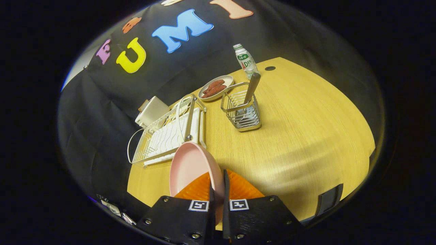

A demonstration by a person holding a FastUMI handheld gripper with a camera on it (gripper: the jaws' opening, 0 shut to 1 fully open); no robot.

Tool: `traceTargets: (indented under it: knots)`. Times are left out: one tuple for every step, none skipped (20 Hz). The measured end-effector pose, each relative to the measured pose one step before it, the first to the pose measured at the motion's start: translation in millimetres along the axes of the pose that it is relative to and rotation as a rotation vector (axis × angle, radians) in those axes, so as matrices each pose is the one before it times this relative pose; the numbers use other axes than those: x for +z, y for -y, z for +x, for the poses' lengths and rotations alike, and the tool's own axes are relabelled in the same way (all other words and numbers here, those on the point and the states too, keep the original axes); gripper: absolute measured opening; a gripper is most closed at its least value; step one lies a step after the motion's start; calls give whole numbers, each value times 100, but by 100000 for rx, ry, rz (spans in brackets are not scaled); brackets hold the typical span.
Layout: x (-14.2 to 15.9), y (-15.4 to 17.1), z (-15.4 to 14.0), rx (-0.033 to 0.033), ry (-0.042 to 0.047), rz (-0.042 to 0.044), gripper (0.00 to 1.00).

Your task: Take the plate from the dish rack, then take the spoon from the basket and place it into the plate.

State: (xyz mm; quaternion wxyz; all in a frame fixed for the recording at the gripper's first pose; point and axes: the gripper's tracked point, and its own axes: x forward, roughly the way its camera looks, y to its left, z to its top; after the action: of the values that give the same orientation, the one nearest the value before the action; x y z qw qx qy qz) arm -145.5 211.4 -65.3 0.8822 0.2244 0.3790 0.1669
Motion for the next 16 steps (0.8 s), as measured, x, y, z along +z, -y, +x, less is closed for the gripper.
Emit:
traceTargets:
  knots:
    - [-422,-53,706,1585,-1641,1138,8]
    - [-473,39,796,953,-1479,760,8]
    - [-525,62,575,408,-1085,103,8]
    - [-413,-37,501,402,-757,-291,8]
    - [-262,-16,492,428,-978,90,8]
    - [-377,14,489,379,-1462,292,8]
    - [-191,-62,371,443,-1000,-143,8]
    - [-214,22,255,-111,-415,-877,8]
    - [-172,202,502,-511,-282,-1620,10]
    - [234,-171,-238,920,70,-45,10]
    - [222,-25,294,222,-11,-308,11]
    - [131,83,-43,-680,1085,-1272,13]
    - [356,503,-280,-2588,552,-2221,17]
    - [235,498,-92,-2553,765,-2483,21]
    - [746,541,-502,-2134,2340,-2289,30]
    - [1042,397,-658,-2373,3667,-2337,31]
